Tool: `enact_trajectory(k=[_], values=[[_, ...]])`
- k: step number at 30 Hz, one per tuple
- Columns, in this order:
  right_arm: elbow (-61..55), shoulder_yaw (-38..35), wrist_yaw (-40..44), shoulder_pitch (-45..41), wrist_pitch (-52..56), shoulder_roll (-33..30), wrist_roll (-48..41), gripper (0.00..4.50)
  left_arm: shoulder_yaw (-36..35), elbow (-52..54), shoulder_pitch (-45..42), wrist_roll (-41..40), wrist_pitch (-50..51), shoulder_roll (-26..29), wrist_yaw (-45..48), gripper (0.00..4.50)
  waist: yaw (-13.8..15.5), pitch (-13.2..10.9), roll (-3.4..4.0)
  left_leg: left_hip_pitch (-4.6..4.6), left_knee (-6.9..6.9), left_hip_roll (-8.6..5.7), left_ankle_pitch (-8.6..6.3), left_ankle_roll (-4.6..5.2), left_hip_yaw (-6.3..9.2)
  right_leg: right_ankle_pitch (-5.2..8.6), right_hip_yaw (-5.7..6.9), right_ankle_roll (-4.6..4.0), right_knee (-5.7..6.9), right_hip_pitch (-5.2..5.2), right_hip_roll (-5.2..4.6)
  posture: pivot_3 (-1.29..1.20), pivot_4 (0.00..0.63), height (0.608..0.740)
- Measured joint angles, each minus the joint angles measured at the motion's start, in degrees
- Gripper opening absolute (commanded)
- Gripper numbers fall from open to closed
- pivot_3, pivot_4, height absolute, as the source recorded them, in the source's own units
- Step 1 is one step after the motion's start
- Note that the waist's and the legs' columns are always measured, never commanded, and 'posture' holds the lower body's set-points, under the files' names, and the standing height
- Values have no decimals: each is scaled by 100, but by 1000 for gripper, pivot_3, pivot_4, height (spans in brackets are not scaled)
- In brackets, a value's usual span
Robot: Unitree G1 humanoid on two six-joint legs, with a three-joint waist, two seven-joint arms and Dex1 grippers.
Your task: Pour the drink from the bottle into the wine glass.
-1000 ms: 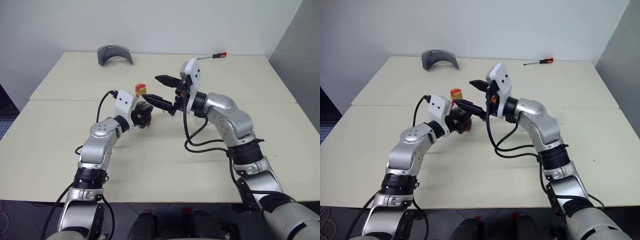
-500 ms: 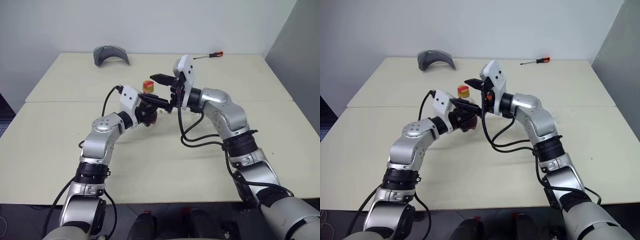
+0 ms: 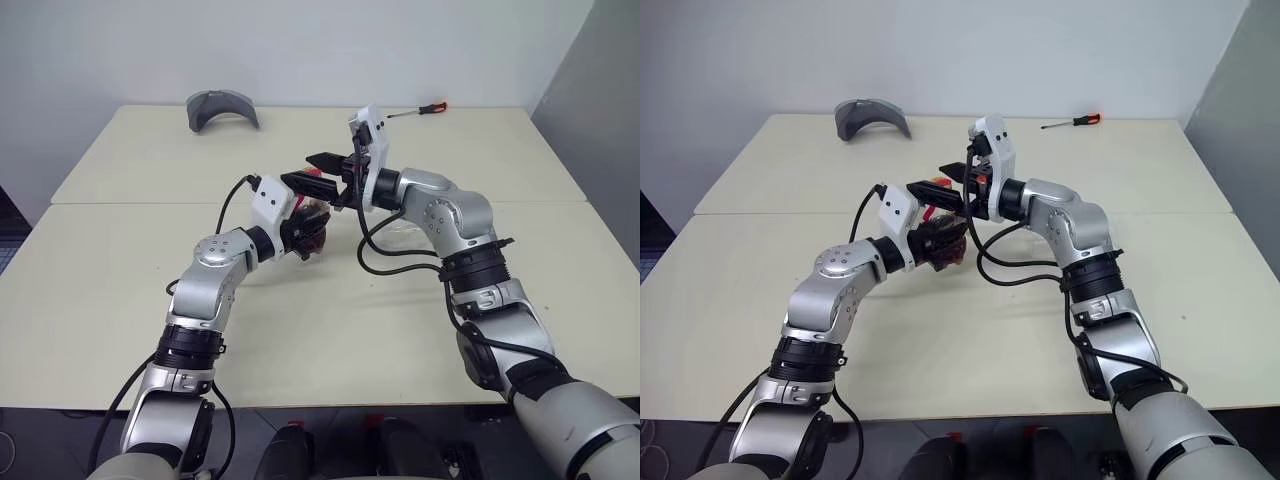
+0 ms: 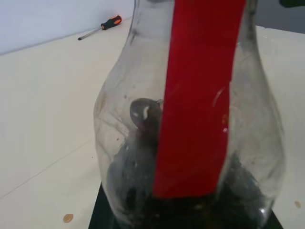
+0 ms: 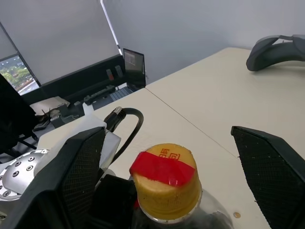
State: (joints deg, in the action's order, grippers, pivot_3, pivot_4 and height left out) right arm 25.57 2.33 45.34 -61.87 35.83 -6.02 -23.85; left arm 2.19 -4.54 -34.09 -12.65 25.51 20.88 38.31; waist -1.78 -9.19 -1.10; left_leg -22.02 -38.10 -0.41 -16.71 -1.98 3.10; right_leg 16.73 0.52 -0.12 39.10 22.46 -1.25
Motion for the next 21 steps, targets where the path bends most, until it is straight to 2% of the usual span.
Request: enact_trajectory(k=[2,4,12,17,21], values=[[29,-2,22,-3,-31,4,5,4500,0,0,0,0,1,1,0,970,-1,0,0,0,-1,0,0,1,0,0,0,0,1,0,0,0,150,740],[55,-6,29,-8,-59,18,7,4128,-1,0,0,0,1,5,0,955,0,0,0,0,-1,0,-1,1,-1,0,0,0,1,0,0,0,150,740],[181,9,62,-9,-303,97,90,1448,-2,44,-39,-28,54,5,-4,952,1,0,0,-2,-1,0,0,0,-1,0,0,0,0,0,0,0,150,740],[143,-15,172,-12,-328,151,31,1438,-73,562,148,-146,418,131,-10,917,-22,-1,1,-3,3,1,0,0,-6,0,-7,0,0,9,0,0,150,740],[-158,-13,960,-12,-228,116,-313,1437,-293,1726,606,-589,917,443,103,914,-16,-3,5,-43,1,4,1,-2,-4,0,-4,0,3,44,1,0,150,740]])
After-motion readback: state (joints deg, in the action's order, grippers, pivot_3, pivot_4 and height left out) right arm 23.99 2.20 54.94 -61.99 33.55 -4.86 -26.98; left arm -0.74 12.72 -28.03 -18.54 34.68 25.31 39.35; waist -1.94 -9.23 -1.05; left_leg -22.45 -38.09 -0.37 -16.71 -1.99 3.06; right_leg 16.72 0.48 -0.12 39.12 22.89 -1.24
